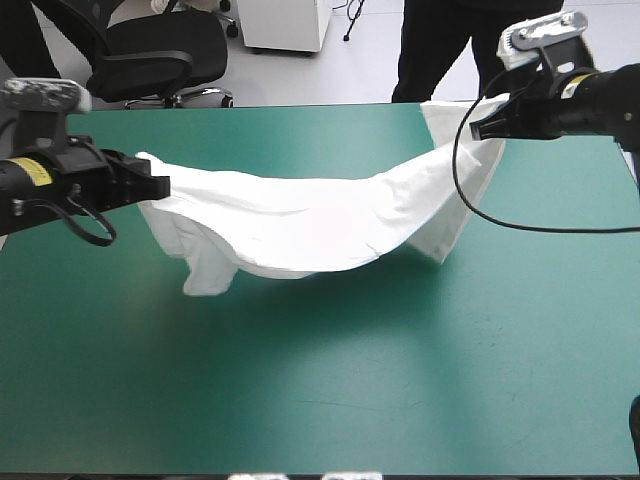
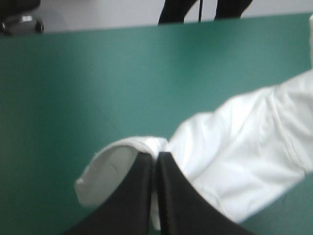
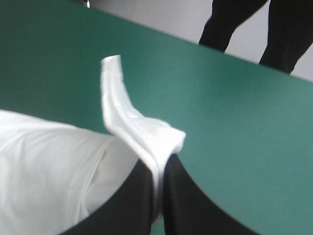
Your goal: Fold the cloth
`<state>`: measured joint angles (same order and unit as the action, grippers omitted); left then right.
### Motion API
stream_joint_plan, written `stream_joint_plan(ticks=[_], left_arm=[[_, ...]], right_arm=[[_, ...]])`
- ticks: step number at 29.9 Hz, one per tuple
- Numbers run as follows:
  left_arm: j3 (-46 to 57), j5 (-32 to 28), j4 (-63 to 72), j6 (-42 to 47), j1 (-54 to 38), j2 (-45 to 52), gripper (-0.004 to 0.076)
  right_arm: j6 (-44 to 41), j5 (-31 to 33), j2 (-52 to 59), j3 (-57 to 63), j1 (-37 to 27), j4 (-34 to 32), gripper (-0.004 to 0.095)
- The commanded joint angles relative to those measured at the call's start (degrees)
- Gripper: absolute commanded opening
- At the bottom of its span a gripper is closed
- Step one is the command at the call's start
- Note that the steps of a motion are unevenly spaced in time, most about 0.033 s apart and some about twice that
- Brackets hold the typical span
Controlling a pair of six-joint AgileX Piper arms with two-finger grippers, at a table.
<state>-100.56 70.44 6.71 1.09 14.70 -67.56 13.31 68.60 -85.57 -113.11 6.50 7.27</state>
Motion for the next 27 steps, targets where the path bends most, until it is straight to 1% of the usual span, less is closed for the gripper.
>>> stream_joint_plan(ticks=[1,3,7,9,12,20,23,27], left_arm=[[-10.8,-0.6,0.3,0.5,0.2,1.6,-0.0017],[-15.6,0.8,0.3,0.0,0.2,1.6,-0.0017],[-24.0,3.5,0.9,0.0,0.2,1.7,-0.0017],[-26.2,3.5,2.9,0.0,0.2,2.1,-0.0017],[-27.6,3.5,5.6,-0.7,0.2,3.1,-0.0017],[-25.2,3.6,7.5,-0.7,0.2,5.4,-0.0017],[-21.1,3.6,7.8,-0.6,0.2,6.6,-0.0017],[-11.4,3.6,7.9,0.4,0.2,9.3,-0.0017]], right_arm=[[-0.1,-5.7,6.2,-4.6,0.0,1.2,-0.0017],[-0.1,-6.1,8.5,-6.1,0.0,2.4,-0.0017],[-0.1,-7.0,12.7,-7.3,0.0,2.6,-0.0017],[0.0,-6.9,14.5,-7.3,0.0,2.7,-0.0017],[0.1,-6.4,17.2,-7.3,0.0,4.6,-0.0017],[0.5,-3.3,22.7,-4.9,0.0,5.1,-0.0017],[0.5,-2.9,24.4,-1.7,0.0,5.0,-0.0017],[0.5,-2.1,25.8,4.8,0.1,5.1,-0.0017]])
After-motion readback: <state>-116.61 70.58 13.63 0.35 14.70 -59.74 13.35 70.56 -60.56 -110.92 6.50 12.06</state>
